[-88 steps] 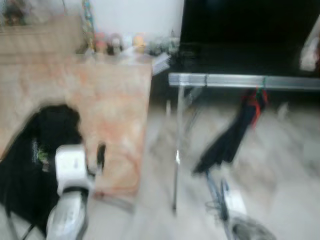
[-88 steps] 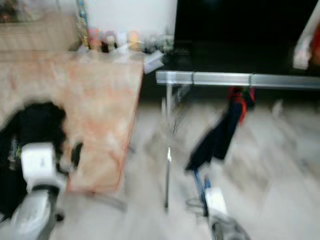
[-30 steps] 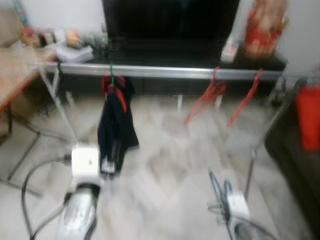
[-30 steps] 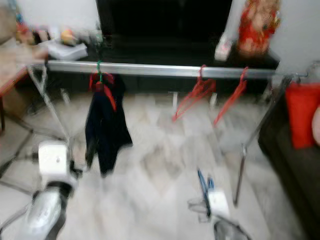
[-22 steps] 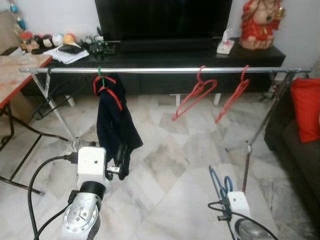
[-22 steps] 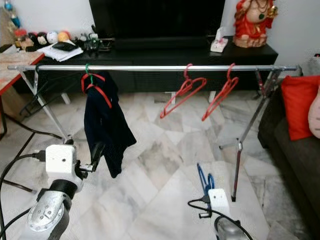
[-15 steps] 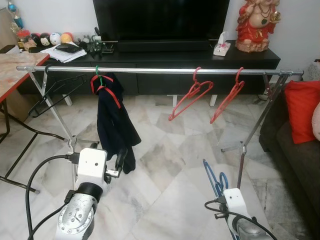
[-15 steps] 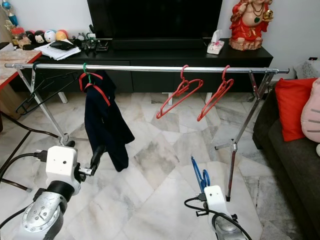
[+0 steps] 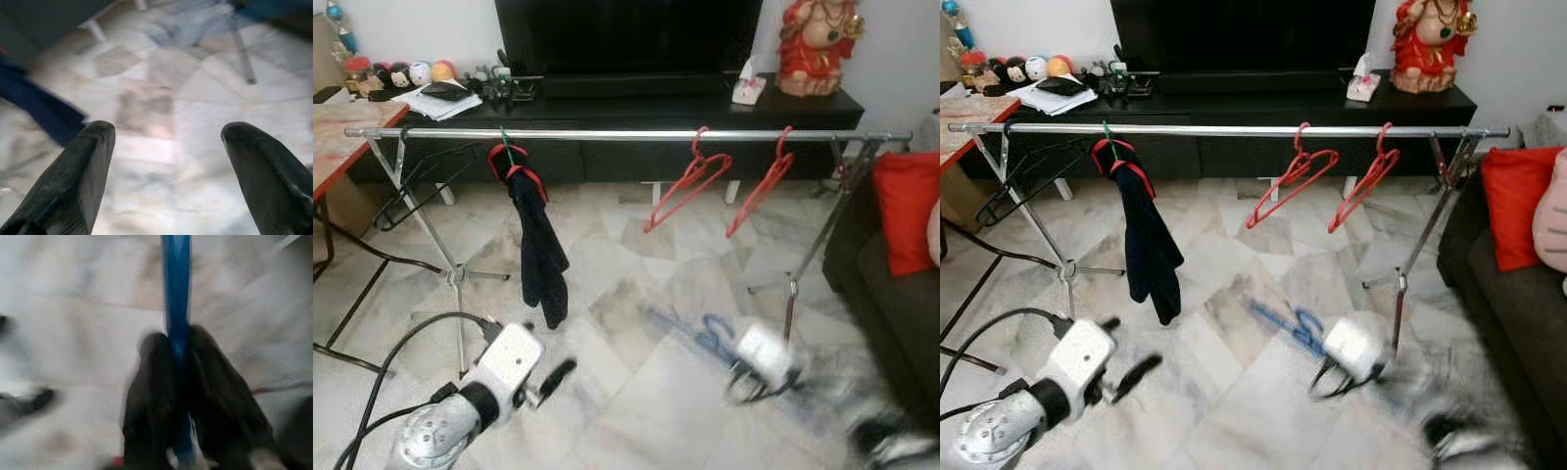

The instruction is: Hang hanger

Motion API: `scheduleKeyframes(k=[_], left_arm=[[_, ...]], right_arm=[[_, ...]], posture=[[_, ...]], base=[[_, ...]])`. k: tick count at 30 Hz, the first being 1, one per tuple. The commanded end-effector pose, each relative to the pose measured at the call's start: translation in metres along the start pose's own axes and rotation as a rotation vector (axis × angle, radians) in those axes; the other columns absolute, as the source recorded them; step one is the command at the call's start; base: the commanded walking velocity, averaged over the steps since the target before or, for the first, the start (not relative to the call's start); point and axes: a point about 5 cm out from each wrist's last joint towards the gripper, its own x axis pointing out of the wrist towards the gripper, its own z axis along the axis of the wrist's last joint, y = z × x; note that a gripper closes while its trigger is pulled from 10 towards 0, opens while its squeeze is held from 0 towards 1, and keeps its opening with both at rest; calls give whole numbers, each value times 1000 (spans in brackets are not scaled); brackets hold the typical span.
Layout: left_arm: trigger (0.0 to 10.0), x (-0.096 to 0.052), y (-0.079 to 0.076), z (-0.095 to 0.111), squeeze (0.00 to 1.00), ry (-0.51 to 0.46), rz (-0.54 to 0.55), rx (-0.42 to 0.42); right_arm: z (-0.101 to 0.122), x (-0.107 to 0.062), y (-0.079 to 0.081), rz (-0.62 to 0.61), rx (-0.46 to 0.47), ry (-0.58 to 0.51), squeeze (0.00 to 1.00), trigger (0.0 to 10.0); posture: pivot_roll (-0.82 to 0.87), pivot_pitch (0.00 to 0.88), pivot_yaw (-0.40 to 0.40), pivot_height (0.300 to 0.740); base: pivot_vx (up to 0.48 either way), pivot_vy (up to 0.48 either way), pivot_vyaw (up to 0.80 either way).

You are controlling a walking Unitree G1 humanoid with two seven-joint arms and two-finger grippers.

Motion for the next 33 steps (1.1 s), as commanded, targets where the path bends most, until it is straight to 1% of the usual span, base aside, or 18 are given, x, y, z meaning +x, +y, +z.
scheduleKeyframes(k=[1,2,4,7,8,9,11,14,15,16,17,18,21,25,27,31,33], left_arm=[[10000,6,-8,7,0,-24,-87,8],[10000,7,-11,8,0,-23,-130,17],[10000,7,-13,8,0,-23,-147,22],[10000,7,-16,9,0,-21,-194,29],[10000,6,-14,10,0,-17,-212,37],[10000,6,-13,10,0,-17,-209,38],[10000,6,-13,10,0,-20,-203,37],[10000,8,-11,10,0,-33,-167,28],[10000,8,-11,10,0,-33,-167,28],[10000,8,-13,9,0,-35,-173,26],[10000,8,-16,9,0,-37,-187,22],[10000,6,-20,12,0,-51,-230,9],[10000,4,-22,17,0,-60,-273,14],[10000,3,-22,21,0,-68,-299,19],[10000,-2,-22,27,0,-66,-354,49],[10000,-3,-22,28,0,-66,-361,52],[10000,-16,-21,33,0,-38,-442,68]], right_arm=[[12,15,26,207,-69,-51,0,10000],[19,16,30,273,-116,-73,0,10000],[22,16,32,295,-134,-80,0,10000],[35,15,39,389,-207,-123,0,10000],[47,12,44,469,-232,-174,0,10000],[53,11,47,501,-228,-203,0,10000],[55,10,47,506,-222,-214,0,10000],[61,12,48,487,-202,-265,0,10000],[61,12,48,487,-202,-265,0,10000],[64,12,50,497,-193,-287,0,10000],[68,11,54,525,-193,-310,0,10000],[77,6,65,607,-227,-341,0,10000],[83,4,74,662,-286,-337,0,10000],[87,4,78,684,-291,-351,0,10000],[90,4,87,746,-373,-317,0,10000],[90,3,89,754,-378,-311,0,10000],[97,0,97,800,-422,-320,0,10000]], posture=[[-61,0,-6,740],[-61,0,-10,740],[-60,0,-11,740],[-58,0,-14,740],[-58,0,-18,740],[-57,0,-20,740],[-57,0,-20,740],[-52,0,-24,740],[-52,0,-24,740],[-52,0,-25,740],[-58,0,-23,740],[-64,0,-23,740],[-60,0,-28,740],[-60,0,-28,740],[-57,0,-36,740],[-57,0,-36,740],[-51,0,-54,740]], base=[[0,0,0],[0,0,0],[0,0,0],[0,0,0],[0,0,0],[0,0,0],[0,0,0],[0,0,0],[0,0,0],[0,0,0],[0,0,0],[0,0,0],[0,0,0],[0,0,0],[0,0,0],[0,0,0],[0,0,0]])
